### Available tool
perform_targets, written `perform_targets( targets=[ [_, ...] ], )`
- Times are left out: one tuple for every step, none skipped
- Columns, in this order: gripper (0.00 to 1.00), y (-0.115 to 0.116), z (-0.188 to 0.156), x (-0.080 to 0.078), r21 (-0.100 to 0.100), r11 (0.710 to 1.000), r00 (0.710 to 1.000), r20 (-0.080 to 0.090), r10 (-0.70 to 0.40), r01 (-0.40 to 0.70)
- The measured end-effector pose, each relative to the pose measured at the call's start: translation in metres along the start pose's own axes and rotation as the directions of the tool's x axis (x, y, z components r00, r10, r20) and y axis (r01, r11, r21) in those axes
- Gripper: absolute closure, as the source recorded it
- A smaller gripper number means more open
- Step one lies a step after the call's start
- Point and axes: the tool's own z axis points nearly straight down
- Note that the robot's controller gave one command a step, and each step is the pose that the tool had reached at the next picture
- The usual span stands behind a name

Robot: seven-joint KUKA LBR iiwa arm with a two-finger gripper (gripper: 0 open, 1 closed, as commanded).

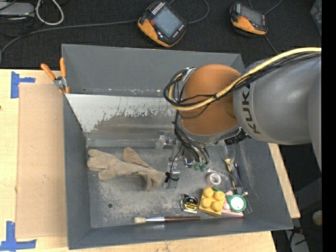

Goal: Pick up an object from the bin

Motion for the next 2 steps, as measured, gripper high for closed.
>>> perform_targets(
  targets=[
    [0.00,-0.001,-0.004,-0.002,-0.001,1.000,1.000,0.007,0.003,-0.003],
    [0.00,-0.016,0.037,-0.007,-0.001,0.998,0.998,0.002,0.066,-0.066]
  ],
)
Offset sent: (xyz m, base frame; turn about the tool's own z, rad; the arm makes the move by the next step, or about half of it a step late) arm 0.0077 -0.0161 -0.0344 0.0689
